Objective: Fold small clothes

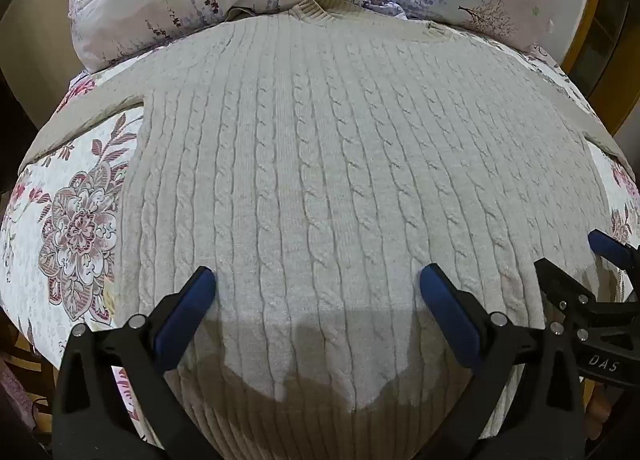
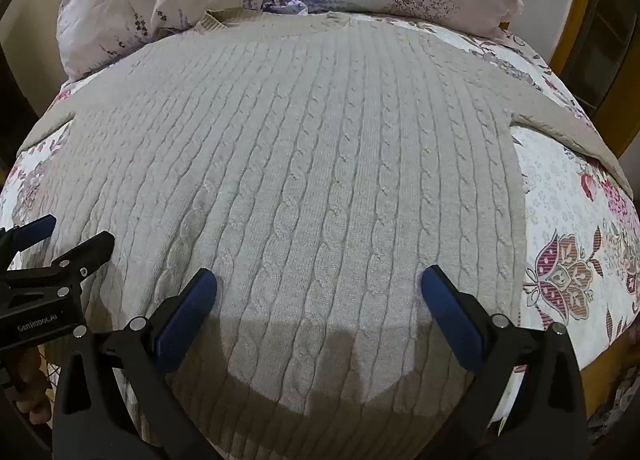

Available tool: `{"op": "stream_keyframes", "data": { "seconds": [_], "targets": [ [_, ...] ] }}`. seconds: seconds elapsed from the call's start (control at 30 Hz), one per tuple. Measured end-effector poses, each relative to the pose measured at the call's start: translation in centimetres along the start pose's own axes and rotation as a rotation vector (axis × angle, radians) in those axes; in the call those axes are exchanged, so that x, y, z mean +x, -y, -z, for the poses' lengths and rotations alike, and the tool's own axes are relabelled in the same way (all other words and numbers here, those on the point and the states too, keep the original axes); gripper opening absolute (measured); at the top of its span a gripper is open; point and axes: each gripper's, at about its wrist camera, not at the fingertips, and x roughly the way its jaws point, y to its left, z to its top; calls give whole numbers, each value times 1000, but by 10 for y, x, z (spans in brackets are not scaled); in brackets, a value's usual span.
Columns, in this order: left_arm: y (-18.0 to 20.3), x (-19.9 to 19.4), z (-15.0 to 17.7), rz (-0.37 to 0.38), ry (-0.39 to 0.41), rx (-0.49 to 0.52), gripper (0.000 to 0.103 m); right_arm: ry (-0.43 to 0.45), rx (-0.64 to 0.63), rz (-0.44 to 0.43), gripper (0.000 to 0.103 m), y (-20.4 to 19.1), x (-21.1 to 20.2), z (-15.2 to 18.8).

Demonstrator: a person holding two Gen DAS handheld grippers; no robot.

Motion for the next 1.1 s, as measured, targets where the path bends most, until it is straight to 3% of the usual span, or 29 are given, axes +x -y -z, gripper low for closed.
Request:
{"op": "stream_keyframes", "data": {
  "seconds": [0.03,0.33,1.1],
  "targets": [
    [0,0,0,0,1,1,101,28,3,-6,102,0,-2,1],
    [2,-4,0,-1,15,0,101,-3,9,-5,102,4,1,-5],
    [1,-3,1,-2,18,2,101,31,-1,-4,102,1,-3,0]
  ]
}}
